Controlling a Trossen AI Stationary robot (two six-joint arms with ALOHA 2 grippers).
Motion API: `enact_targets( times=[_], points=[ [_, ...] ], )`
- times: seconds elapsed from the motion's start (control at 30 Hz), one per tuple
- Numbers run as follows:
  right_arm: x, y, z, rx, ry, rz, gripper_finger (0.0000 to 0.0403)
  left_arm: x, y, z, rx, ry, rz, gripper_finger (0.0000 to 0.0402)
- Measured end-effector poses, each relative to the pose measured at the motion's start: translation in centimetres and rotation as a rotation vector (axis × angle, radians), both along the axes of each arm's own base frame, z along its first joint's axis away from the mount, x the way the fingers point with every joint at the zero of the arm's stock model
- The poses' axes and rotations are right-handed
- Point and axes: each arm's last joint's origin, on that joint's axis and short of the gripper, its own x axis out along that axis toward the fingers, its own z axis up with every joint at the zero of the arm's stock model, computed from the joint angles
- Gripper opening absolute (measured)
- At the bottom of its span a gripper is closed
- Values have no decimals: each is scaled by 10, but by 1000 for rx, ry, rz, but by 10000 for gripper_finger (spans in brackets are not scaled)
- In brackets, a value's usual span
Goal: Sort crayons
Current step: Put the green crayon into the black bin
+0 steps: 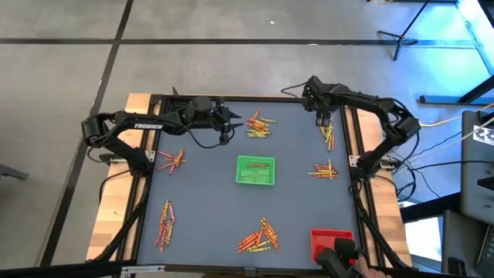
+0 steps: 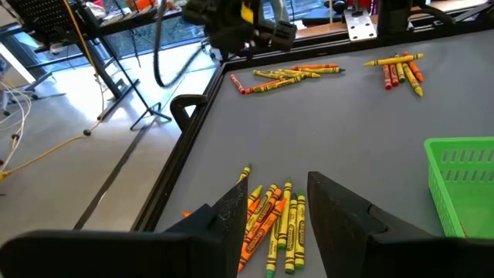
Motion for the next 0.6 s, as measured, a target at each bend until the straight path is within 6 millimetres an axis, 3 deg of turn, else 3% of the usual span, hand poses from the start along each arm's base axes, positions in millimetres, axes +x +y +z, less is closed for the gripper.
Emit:
enact_targets(
  times=[0.37,0.6],
  points=[
    [15,-30,-5,140,41,-132,187,0,0,0,0,0,0,119],
    [33,-43,-12,144,110,-109,162,0,0,0,0,1,0,119]
  ],
)
